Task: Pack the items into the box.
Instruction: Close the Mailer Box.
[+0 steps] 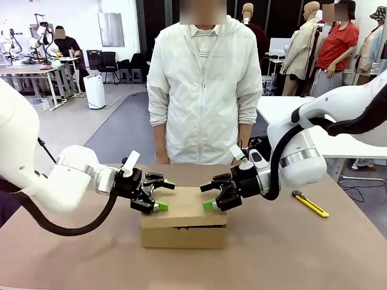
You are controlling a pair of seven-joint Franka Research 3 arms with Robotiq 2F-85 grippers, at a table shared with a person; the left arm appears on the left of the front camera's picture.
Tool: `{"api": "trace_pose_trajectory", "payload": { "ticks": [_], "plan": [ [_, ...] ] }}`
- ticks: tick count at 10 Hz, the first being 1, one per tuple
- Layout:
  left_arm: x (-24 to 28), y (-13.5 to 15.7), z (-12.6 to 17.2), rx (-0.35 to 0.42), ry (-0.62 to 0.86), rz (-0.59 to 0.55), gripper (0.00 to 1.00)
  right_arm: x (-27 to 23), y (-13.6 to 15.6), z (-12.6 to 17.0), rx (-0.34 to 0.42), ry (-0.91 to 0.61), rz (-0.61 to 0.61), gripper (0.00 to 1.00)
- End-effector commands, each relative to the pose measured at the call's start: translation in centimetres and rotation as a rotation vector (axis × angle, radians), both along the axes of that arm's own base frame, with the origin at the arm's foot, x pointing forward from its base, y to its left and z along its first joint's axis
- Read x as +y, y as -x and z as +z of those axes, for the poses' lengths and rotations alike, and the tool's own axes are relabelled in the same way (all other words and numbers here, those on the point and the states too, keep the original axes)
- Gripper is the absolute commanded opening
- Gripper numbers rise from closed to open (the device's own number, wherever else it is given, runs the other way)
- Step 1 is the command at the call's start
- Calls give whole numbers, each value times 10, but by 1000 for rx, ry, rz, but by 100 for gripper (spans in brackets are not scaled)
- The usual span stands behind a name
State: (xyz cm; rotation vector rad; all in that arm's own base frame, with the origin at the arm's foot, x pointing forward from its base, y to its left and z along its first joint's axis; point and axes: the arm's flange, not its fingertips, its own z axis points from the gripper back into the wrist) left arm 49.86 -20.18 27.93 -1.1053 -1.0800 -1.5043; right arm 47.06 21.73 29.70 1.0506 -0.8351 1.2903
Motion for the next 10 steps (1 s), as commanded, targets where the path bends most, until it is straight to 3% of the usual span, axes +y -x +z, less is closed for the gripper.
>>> {"api": "trace_pose_trajectory", "payload": {
  "ticks": [1, 4, 7, 8, 9, 10],
  "plan": [
    [1, -6, 2, 35, -28, -14, 100, 8, -2, -8, 0, 108, -12, 100],
    [5, -3, -5, 76, -56, -32, 100, 6, -1, -29, 54, 227, -60, 100],
    [8, -3, -4, 70, -53, -31, 100, 4, 0, -25, 54, 168, -38, 100],
    [14, -1, 5, 38, -30, -8, 100, -1, -2, -18, 58, 146, -43, 100],
    [25, 5, 30, -7, 39, -5, 100, -8, -7, -5, 105, 83, -65, 100],
    [35, 10, 55, 5, 81, 35, 100, -17, -11, 11, 175, 25, -113, 100]
  ]
}}
